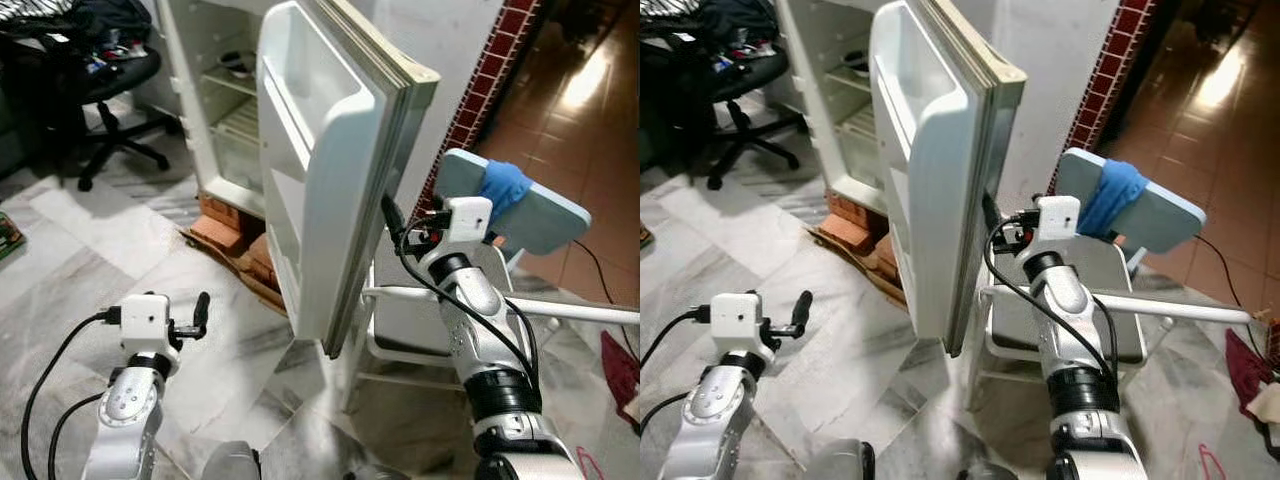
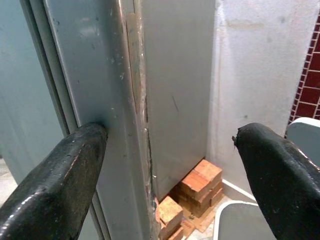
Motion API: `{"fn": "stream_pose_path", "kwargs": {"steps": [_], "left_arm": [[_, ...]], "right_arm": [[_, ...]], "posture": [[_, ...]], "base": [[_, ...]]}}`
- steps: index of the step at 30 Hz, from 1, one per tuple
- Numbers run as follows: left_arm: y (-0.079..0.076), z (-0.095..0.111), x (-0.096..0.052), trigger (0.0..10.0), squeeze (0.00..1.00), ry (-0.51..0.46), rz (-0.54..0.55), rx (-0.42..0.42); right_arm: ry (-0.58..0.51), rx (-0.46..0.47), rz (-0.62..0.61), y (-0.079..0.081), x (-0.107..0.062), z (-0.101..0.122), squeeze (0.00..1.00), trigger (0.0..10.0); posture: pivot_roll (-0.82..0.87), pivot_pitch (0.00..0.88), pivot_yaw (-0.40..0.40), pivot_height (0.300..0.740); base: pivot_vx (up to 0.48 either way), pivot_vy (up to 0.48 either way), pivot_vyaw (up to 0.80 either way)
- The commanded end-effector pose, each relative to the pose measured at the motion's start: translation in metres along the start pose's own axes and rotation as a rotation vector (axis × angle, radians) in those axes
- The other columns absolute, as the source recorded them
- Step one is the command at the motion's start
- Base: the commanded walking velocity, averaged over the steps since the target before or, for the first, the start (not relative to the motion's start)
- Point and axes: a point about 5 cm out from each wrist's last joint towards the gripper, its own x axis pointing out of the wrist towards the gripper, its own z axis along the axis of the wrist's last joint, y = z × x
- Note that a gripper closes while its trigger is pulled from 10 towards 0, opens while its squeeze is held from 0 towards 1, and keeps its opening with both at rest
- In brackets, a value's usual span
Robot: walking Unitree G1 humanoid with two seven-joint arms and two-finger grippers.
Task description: Restocking fridge
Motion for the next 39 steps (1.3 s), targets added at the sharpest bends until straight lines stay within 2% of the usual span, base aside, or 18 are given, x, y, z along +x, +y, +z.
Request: {"fn": "stream_pose_path", "kwargs": {"steps": [1,5,7,9,10,12,13,14,18,20,21,24,25,27,30,34,39], "left_arm": [[0.0,0.003,0.001,10.0,0.0,-0.005,-0.006,0.005],[0.002,0.002,0.0,10.0,0.0,-0.004,0.004,0.003],[0.0,0.0,-0.001,10.0,0.0,0.001,0.003,0.002],[-0.001,-0.001,-0.002,10.0,0.0,0.003,0.003,-0.001],[-0.001,-0.002,-0.002,10.0,0.0,0.005,0.005,-0.004],[-0.001,-0.003,-0.002,10.0,0.0,0.008,0.005,-0.008],[-0.001,-0.003,-0.002,10.0,0.0,0.009,0.005,-0.009],[-0.001,-0.004,-0.002,10.0,0.0,0.011,0.003,-0.01],[-0.003,-0.005,-0.002,10.0,0.0,0.014,-0.004,-0.014],[-0.004,-0.006,-0.001,10.0,0.0,0.025,-0.008,-0.017],[-0.004,-0.007,-0.002,10.0,0.0,0.034,-0.005,-0.02],[-0.003,-0.008,-0.002,10.0,0.0,0.037,0.004,-0.028],[-0.001,-0.008,-0.001,10.0,0.0,0.044,0.019,-0.042],[0.0,-0.009,0.0,10.0,0.0,0.051,0.028,-0.048],[0.0,-0.003,0.006,10.0,0.0,0.028,0.032,-0.051],[-0.003,0.01,0.014,10.0,0.0,-0.018,0.02,-0.062],[-0.01,0.013,0.016,10.0,0.0,-0.03,-0.014,-0.06]], "right_arm": [[-0.054,0.02,0.056,0.012,0.016,0.019,0.0,10.0],[-0.072,0.171,0.177,0.036,0.024,0.029,0.0,10.0],[-0.091,0.348,0.464,0.077,0.016,0.047,0.0,10.0],[-0.107,0.46,0.732,0.108,-0.004,0.066,0.0,10.0],[-0.1,0.479,0.858,0.119,-0.019,0.072,0.0,10.0],[-0.067,0.454,0.926,0.121,-0.032,0.068,0.0,10.0],[-0.061,0.449,0.93,0.121,-0.033,0.067,0.0,10.0],[-0.028,0.399,0.864,0.112,-0.033,0.054,0.0,10.0],[0.047,0.31,0.691,0.089,-0.028,0.027,0.0,10.0],[0.079,0.254,0.548,0.07,-0.027,0.013,0.0,10.0],[0.094,0.187,0.451,0.056,-0.028,0.003,0.0,10.0],[0.125,0.153,0.366,0.045,-0.036,0.0,0.0,10.0],[0.134,0.095,0.255,0.032,-0.042,-0.005,0.0,10.0],[0.131,0.051,0.184,0.025,-0.044,-0.008,0.0,10.0],[0.118,0.033,0.061,0.012,-0.047,-0.015,0.0,10.0],[0.102,-0.009,-0.086,-0.003,-0.053,-0.019,0.0,10.0],[0.105,-0.026,-0.119,-0.007,-0.057,-0.022,0.0,10.0]], "posture": [[0.12,0.065,-0.063,0.74],[0.12,0.07,-0.067,0.74],[0.12,0.064,-0.077,0.74],[0.13,0.062,-0.08,0.74],[0.12,0.06,-0.081,0.74],[0.12,0.058,-0.081,0.74],[0.12,0.058,-0.081,0.74],[0.12,0.056,-0.08,0.74],[0.11,0.055,-0.077,0.74],[0.11,0.052,-0.074,0.74],[0.11,0.047,-0.071,0.74],[0.1,0.036,-0.067,0.74],[0.09,0.032,-0.069,0.74],[0.09,0.032,-0.069,0.74],[0.1,0.018,-0.068,0.74],[0.1,0.006,-0.062,0.74],[0.09,0.004,-0.06,0.74]], "base": [[0.0,0.0,0.0],[0.0,0.0,0.0],[0.0,0.0,0.0],[0.0,0.0,0.0],[0.0,0.0,0.0],[0.0,0.0,0.0],[0.0,0.0,0.0],[0.0,0.0,0.0],[0.0,0.0,0.0],[0.0,0.0,0.0],[0.0,0.0,0.0],[0.0,0.0,0.0],[0.0,0.0,0.0],[0.0,0.0,0.0],[0.0,0.275,0.0],[0.0,0.48,0.0],[0.0,0.48,0.0]]}}
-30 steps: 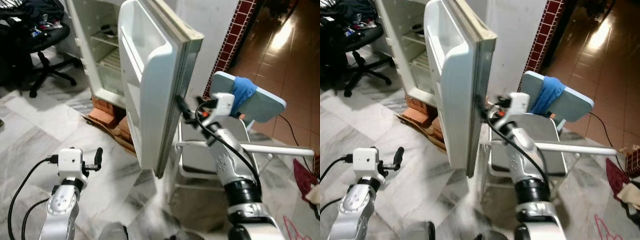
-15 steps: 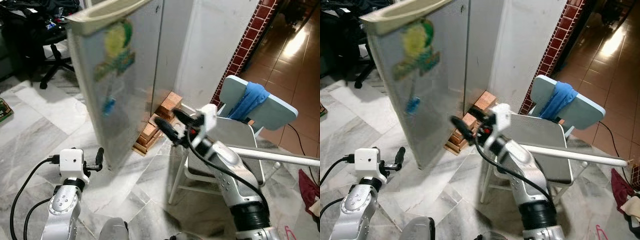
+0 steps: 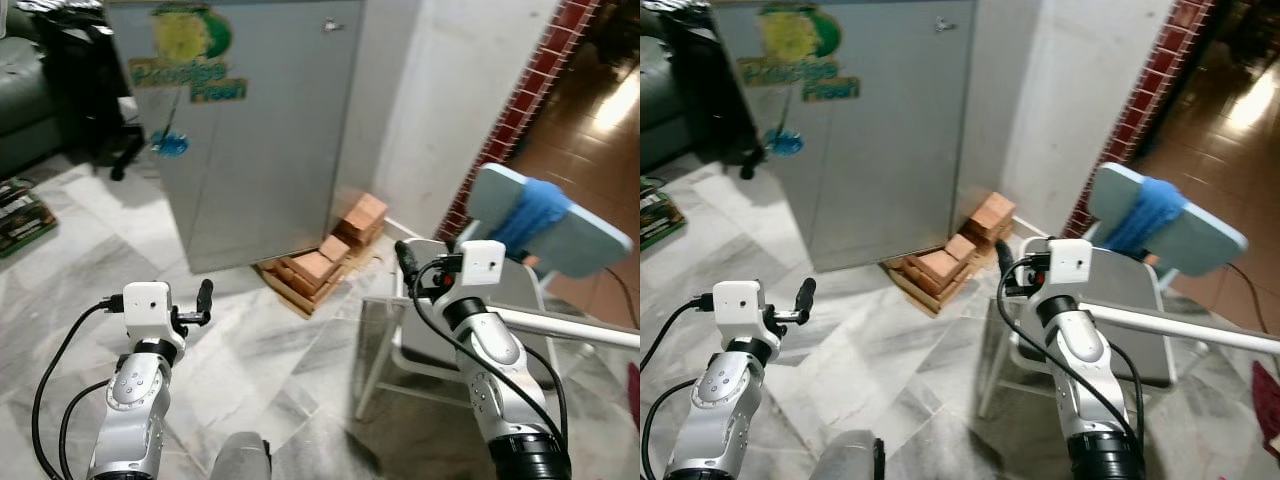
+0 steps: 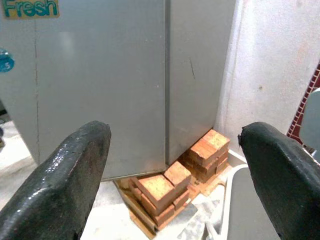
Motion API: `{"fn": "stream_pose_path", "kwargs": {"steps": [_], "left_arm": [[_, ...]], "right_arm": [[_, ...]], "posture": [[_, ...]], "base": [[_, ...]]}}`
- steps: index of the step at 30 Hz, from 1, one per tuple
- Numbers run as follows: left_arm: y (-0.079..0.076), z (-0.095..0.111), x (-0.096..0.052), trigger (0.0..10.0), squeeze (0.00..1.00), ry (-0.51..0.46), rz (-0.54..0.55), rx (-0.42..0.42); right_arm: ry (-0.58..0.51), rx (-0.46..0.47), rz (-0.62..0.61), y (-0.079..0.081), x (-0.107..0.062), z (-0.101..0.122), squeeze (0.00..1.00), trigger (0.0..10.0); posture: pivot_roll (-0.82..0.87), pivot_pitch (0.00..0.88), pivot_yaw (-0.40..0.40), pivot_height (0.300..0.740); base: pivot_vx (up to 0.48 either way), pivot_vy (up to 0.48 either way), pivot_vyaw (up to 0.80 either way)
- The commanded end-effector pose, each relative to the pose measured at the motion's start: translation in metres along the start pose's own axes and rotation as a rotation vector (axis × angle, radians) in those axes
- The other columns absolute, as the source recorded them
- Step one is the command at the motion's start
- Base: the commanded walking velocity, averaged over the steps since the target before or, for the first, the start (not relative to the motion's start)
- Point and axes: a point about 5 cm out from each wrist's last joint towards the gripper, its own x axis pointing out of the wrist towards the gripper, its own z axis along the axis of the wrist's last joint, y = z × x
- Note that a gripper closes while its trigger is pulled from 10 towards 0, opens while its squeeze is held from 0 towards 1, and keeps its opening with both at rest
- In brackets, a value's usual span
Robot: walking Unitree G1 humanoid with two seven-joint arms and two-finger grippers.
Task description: Restocking fridge
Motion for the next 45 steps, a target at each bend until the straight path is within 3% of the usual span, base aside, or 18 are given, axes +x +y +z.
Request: {"fn": "stream_pose_path", "kwargs": {"steps": [1,21,39,45], "left_arm": [[-0.0048,0.0028,0.0018,10.0,0.0,-0.005,-0.019,0.003],[-0.0041,0.0058,0.002,10.0,0.0,-0.017,-0.009,0.002],[-0.0076,0.0047,0.0021,10.0,0.0,-0.008,-0.019,-0.003],[-0.0077,0.0037,0.0017,10.0,0.0,-0.001,-0.024,-0.012]], "right_arm": [[-0.005,-0.006,-0.018,-0.0023,-0.0009,-0.001,0.0,10.0],[-0.02,-0.016,-0.065,-0.0104,0.0014,-0.0041,0.0,10.0],[-0.014,-0.011,-0.062,-0.0086,-0.001,-0.0059,0.0,10.0],[-0.007,-0.014,-0.06,-0.0086,-0.0015,-0.0072,0.0,10.0]], "posture": [[0.09,0.006,-0.061,0.74],[0.08,0.021,-0.061,0.74],[0.08,0.031,-0.063,0.74],[0.07,0.031,-0.063,0.74]], "base": [[0.0,0.48,-0.6],[0.0,0.48,-0.59],[0.0,0.48,0.0],[0.0,0.48,-0.49]]}}
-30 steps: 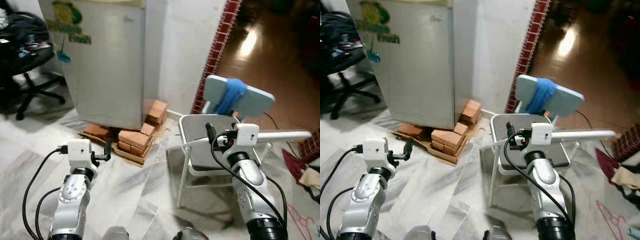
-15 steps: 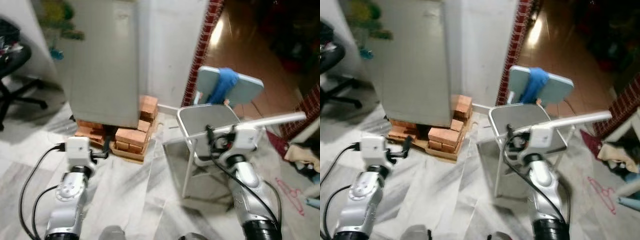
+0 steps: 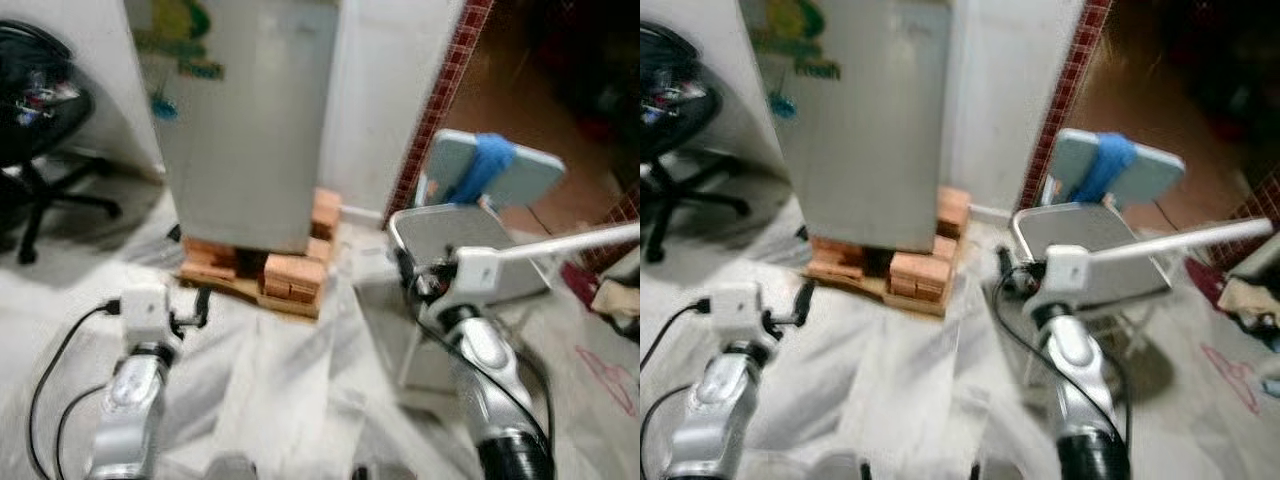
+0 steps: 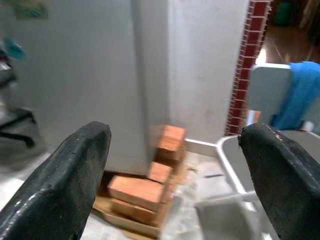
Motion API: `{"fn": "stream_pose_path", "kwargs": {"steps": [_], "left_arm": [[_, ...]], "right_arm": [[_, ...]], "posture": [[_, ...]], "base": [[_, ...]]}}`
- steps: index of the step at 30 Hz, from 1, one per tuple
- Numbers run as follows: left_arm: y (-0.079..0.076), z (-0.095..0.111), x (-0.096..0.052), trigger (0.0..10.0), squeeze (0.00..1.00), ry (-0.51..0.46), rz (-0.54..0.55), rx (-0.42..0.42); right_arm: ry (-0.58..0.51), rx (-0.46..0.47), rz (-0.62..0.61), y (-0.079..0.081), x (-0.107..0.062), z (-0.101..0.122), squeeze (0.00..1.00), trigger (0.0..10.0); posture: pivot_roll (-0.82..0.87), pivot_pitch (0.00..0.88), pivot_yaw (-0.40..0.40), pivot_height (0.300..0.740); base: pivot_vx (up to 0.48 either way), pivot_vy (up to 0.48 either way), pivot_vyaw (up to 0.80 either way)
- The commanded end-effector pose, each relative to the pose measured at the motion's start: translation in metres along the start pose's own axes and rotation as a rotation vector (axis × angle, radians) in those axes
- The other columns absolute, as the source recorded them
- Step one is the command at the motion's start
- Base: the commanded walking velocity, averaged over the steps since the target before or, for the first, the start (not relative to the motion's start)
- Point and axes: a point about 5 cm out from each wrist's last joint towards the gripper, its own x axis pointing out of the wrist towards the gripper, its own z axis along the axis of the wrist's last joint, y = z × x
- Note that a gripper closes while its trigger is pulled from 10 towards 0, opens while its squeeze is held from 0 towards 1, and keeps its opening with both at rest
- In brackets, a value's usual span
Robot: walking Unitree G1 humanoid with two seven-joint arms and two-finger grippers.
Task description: Restocking fridge
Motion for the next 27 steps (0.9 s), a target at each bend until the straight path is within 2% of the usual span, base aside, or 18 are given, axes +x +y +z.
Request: {"fn": "stream_pose_path", "kwargs": {"steps": [1,4,9,10,18,21,23,27], "left_arm": [[-0.013,0.004,0.004,10.0,0.0,-0.015,-0.045,-0.017],[-0.016,0.007,0.003,10.0,0.0,-0.042,-0.091,-0.027],[-0.014,0.011,0.004,10.0,0.0,-0.055,-0.086,-0.004],[-0.01,0.018,0.004,10.0,0.0,-0.071,-0.079,0.014],[-0.005,0.026,0.004,10.0,0.0,-0.092,-0.094,0.009],[-0.011,0.025,0.007,10.0,0.0,-0.094,-0.132,-0.008],[-0.018,0.021,0.009,10.0,0.0,-0.087,-0.139,-0.023],[-0.03,0.013,0.004,10.0,0.0,-0.056,-0.185,-0.025]], "right_arm": [[-0.001,-0.024,-0.042,-0.015,-0.004,0.002,0.0,10.0],[0.001,-0.023,-0.042,-0.016,-0.004,0.002,0.0,10.0],[-0.009,-0.028,-0.056,-0.019,-0.005,0.003,0.0,10.0],[-0.015,-0.035,-0.073,-0.022,-0.009,0.004,0.0,10.0],[0.0,-0.036,-0.118,-0.024,-0.017,-0.002,0.0,10.0],[-0.008,-0.037,-0.121,-0.025,-0.021,-0.001,0.0,10.0],[0.018,-0.016,-0.172,-0.035,-0.027,-0.007,0.0,10.0],[0.021,-0.022,-0.18,-0.038,-0.031,-0.008,0.0,10.0]], "posture": [[0.07,0.031,-0.064,0.74],[0.07,0.029,-0.062,0.74],[0.07,0.029,-0.053,0.74],[0.08,0.029,-0.039,0.74],[0.07,0.037,-0.019,0.74],[0.05,0.048,-0.018,0.74],[0.04,0.045,-0.019,0.74],[0.04,0.027,-0.009,0.74]], "base": [[0.0,0.48,-0.49],[0.0,0.48,-0.45],[0.0,0.48,-0.42],[0.0,0.48,0.0],[0.0,0.48,0.0],[0.0,0.444,0.0],[0.0,0.424,0.0],[0.0,0.42,0.0]]}}
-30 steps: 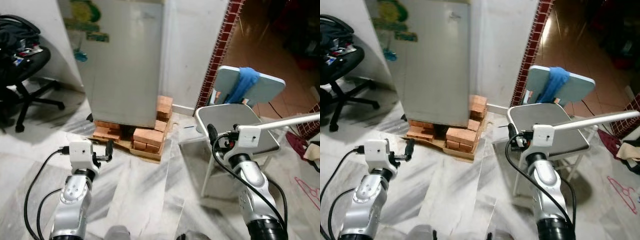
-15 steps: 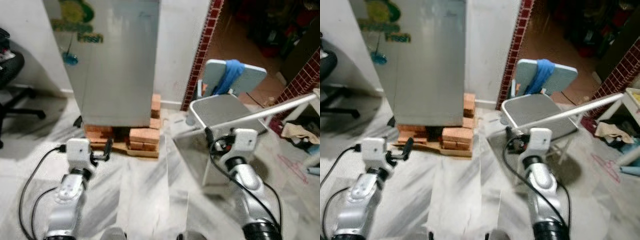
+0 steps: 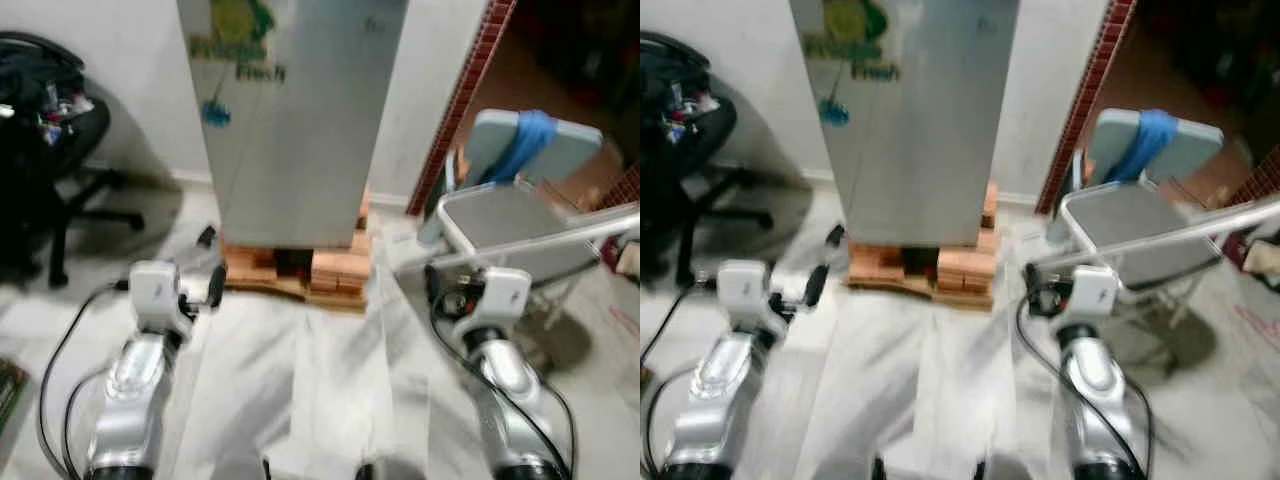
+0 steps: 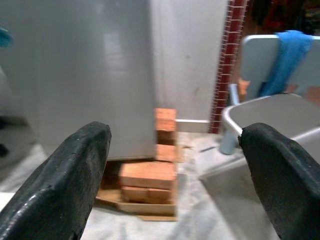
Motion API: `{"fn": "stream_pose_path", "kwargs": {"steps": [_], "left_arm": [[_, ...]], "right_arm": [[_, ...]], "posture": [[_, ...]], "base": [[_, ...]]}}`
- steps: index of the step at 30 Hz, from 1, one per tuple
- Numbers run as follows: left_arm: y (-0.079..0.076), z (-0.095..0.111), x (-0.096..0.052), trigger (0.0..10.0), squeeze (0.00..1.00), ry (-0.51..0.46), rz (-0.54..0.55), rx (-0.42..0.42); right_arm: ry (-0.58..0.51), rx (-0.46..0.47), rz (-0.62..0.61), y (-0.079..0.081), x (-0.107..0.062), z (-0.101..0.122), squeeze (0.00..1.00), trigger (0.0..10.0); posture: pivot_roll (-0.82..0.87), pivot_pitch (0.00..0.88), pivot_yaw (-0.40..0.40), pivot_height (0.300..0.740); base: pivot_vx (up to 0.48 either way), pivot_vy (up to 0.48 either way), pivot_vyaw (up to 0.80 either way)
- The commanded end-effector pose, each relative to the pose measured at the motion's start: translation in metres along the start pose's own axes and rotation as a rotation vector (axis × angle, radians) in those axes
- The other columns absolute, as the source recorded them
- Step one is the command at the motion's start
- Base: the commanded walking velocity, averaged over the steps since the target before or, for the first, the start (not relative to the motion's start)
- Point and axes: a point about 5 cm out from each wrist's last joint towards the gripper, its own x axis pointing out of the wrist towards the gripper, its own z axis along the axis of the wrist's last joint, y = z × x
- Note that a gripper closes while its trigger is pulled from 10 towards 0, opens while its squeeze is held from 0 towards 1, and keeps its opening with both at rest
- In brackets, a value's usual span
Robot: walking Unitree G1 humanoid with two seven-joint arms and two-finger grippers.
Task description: Restocking fridge
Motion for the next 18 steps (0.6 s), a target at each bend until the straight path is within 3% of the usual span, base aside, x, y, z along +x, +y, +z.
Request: {"fn": "stream_pose_path", "kwargs": {"steps": [1,5,10,18], "left_arm": [[-0.012,-0.004,-0.001,10.0,0.0,0.016,-0.046,0.004],[-0.008,-0.006,-0.002,10.0,0.0,0.02,-0.034,0.01],[-0.001,-0.007,-0.001,10.0,0.0,0.013,0.005,0.01],[0.001,-0.016,-0.007,10.0,0.0,0.043,0.026,0.0]], "right_arm": [[-0.009,-0.002,-0.032,-0.01,-0.002,0.002,0.0,10.0],[-0.014,0.002,-0.018,-0.006,0.001,0.004,0.0,10.0],[-0.012,0.004,0.008,0.0,0.004,0.003,0.0,10.0],[-0.009,-0.041,0.005,0.002,0.012,0.005,0.0,10.0]], "posture": [[0.04,0.026,-0.009,0.74],[0.04,0.018,-0.017,0.74],[0.04,0.006,-0.014,0.74],[0.05,0.005,-0.011,0.74]], "base": [[0.0,0.42,0.0],[0.0,0.42,-0.23],[0.244,0.415,-0.46],[0.245,0.414,0.0]]}}
